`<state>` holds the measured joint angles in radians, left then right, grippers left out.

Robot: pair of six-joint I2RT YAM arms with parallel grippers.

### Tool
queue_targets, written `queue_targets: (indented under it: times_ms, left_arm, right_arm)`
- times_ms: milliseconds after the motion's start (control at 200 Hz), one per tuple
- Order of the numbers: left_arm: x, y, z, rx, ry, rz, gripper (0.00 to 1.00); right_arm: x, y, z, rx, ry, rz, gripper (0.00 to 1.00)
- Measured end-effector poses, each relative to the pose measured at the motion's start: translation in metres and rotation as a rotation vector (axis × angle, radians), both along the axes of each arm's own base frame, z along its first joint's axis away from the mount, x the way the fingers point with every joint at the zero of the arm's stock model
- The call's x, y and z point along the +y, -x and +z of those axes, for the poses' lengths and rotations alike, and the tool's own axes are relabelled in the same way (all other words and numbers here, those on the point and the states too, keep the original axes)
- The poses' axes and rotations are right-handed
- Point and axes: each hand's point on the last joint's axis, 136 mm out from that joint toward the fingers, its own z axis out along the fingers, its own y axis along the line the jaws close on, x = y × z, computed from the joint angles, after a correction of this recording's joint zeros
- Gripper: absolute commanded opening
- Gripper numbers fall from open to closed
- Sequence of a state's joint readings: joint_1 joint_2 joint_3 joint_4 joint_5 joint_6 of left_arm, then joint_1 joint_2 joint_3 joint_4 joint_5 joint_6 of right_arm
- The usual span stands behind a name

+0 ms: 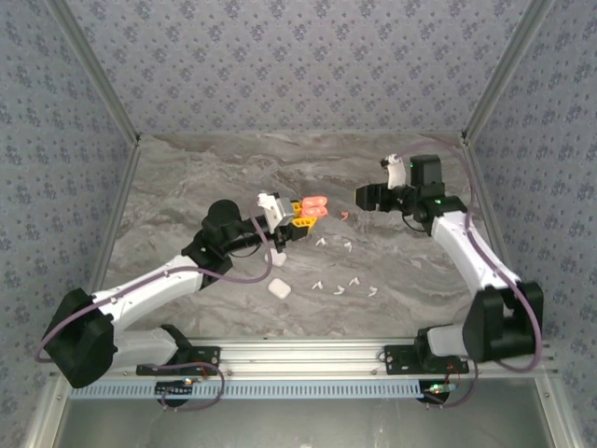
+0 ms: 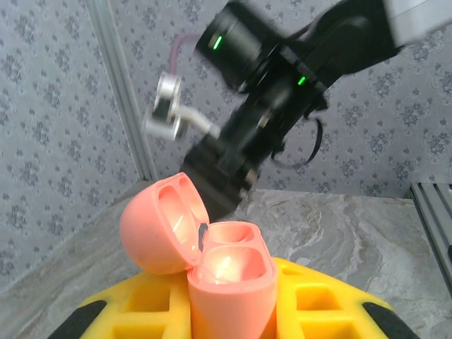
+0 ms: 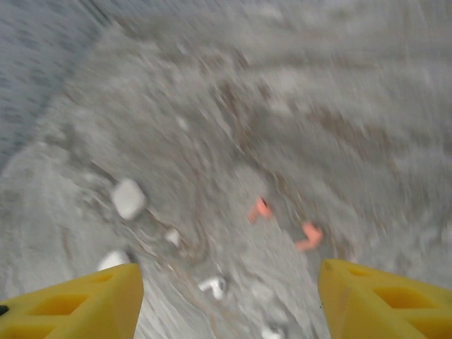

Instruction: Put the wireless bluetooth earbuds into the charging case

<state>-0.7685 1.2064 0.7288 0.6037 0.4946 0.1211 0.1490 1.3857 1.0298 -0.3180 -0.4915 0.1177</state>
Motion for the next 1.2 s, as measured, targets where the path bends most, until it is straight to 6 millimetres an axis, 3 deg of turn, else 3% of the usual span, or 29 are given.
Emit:
queue_targets:
  times_ms: [90,185,485,914,1199]
  left_arm:
    - [-0.004,0.007,0.001,-0.036,-0.007,-0.016,0.0]
    - [-0.009,0.014,0.001,-0.065,-0.018,-0.034,0.0]
    - [-0.01,0.022,0.003,-0.12,-0.039,-0.046,0.0]
    - [-0.01,0.022,0.0,-0.118,-0.056,-0.044,0.0]
    - [-0.01,0.022,0.0,-0.116,-0.058,-0.044,0.0]
  right_arm:
    - [-0.004,-0.005,-0.041,0.148,0.052,-0.033,0.69]
    - [-0.001,-0.016,-0.064,0.237,0.099,-0.041,0.68]
    - [0.019,-0.049,-0.1,0.313,0.172,-0.023,0.52]
    - [0.032,-0.059,-0.149,0.399,0.255,-0.01,0.44]
    - [0.03,-0.06,-0.162,0.427,0.275,-0.015,0.34]
